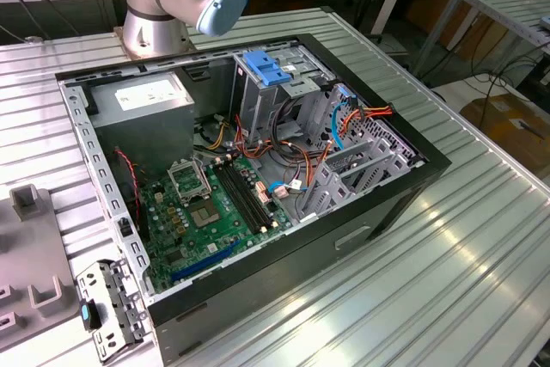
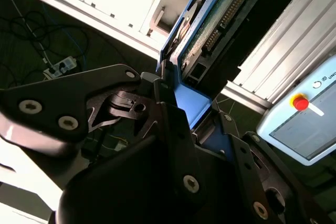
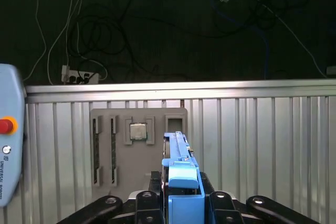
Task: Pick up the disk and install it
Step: 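Pick up the disk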
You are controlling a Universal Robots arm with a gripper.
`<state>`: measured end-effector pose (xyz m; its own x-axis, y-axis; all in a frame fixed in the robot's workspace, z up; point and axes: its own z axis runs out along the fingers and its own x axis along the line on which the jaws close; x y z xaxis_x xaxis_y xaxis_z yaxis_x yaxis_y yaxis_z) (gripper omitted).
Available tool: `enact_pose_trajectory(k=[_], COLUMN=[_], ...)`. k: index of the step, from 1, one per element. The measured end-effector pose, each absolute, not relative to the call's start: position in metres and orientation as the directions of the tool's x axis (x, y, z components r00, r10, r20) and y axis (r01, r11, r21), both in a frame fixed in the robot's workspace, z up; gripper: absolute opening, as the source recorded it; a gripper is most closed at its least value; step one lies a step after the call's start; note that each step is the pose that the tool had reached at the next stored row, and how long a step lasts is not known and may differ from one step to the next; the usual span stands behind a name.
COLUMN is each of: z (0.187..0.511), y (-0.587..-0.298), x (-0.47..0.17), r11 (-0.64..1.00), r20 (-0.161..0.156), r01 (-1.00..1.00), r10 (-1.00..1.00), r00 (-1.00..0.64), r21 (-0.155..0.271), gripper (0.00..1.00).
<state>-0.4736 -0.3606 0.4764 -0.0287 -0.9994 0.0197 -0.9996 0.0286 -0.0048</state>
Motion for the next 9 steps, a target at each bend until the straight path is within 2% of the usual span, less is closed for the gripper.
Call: enact_pose_trajectory(k=[9], z=[0.488], y=[-0.361], x=[-0.474], r11=[0.029], r20=[0.02], r01=[-1.0], r10=[-0.999], r00=[-0.029], r21=[-0.005], gripper=[0.37])
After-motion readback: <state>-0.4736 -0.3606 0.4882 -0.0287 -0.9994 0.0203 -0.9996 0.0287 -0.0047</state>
